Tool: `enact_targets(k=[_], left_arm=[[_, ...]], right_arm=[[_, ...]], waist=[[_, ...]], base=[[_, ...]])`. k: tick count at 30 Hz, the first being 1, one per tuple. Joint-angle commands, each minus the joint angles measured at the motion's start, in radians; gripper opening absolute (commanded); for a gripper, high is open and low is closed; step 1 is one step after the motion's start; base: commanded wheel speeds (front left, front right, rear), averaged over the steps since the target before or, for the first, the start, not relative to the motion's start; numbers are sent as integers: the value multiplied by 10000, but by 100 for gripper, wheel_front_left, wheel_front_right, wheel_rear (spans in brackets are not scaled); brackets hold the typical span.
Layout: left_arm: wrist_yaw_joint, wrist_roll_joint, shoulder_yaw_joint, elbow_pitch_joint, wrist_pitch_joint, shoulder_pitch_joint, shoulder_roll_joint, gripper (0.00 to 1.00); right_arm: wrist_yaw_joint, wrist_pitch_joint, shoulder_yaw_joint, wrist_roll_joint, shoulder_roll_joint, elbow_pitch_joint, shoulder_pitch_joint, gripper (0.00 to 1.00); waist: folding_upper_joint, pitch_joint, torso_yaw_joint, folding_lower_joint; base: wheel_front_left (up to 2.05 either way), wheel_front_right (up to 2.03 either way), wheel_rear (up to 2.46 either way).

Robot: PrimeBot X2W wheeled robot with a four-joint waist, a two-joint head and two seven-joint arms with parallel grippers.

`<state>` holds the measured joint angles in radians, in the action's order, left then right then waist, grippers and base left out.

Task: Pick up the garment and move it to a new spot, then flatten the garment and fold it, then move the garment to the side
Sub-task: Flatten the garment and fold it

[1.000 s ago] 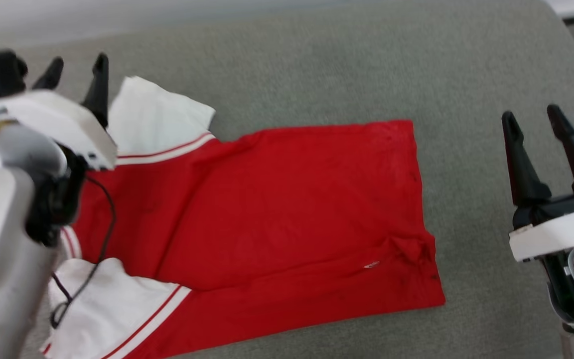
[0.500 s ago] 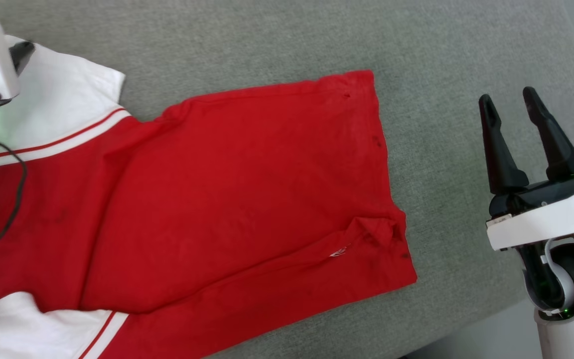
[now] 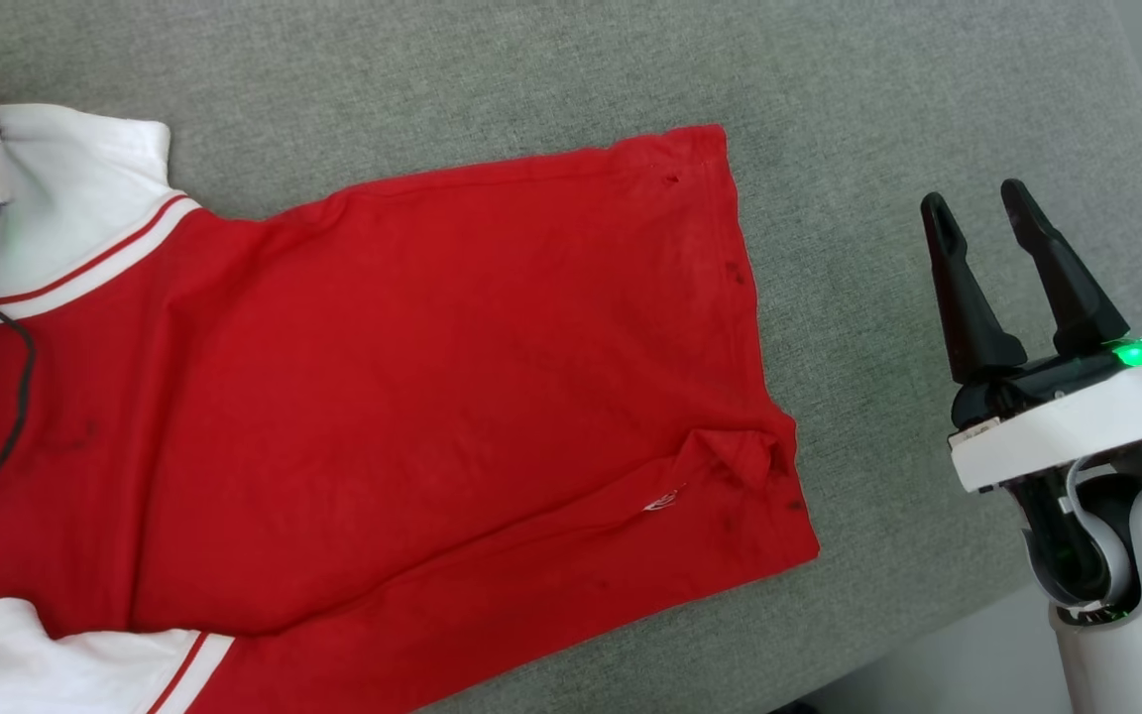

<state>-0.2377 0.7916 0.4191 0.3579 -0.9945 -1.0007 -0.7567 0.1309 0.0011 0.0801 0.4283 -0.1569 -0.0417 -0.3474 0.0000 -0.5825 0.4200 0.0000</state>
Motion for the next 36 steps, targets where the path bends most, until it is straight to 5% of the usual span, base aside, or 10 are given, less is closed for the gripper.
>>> enact_targets(k=[1, 7, 16, 29, 30, 31, 32, 36], left_arm=[[26, 45, 356, 501, 27, 968, 353, 0], [248, 71, 33, 411, 1262, 660, 686, 0], [694, -111, 258, -91, 2286, -73, 1522, 0], [997, -187, 539, -708, 3041, -285, 2203, 0], [1021, -182, 553, -686, 3077, -287, 2218, 0], [1032, -178, 564, -657, 3125, -282, 2233, 0], [1061, -166, 576, -621, 3143, -278, 2258, 0], [1158, -106, 564, -438, 3343, -211, 2304, 0]], right_arm=[[-4, 93, 20, 101, -133, 94, -193, 100], [-4, 1055, 146, 713, -584, 857, -647, 100], [-3, 4165, 731, 1805, -1660, 3108, -2202, 100], [-4, 7161, 1874, 2443, -1799, 5553, -4165, 100], [-4, 7454, 2039, 2465, -1768, 5716, -4183, 44], [-3, 7704, 2171, 2531, -1732, 5839, -4193, 29], [-1, 7856, 2251, 2585, -1700, 5906, -4221, 0], [-3, 7714, 2289, 2632, -1858, 5841, -4603, 0]], waist=[[0, 139, -121, 0], [0, 672, -729, 0], [0, 991, -2104, 0], [0, 504, -3155, 0], [0, 504, -3183, 0], [0, 506, -3207, 0], [0, 511, -3231, 0], [0, 615, -3293, 0]], base=[[0, 0, 0], [0, 0, 0], [0, 0, 0], [0, 0, 0], [0, 0, 0], [0, 0, 0], [0, 0, 0], [0, 0, 0]])
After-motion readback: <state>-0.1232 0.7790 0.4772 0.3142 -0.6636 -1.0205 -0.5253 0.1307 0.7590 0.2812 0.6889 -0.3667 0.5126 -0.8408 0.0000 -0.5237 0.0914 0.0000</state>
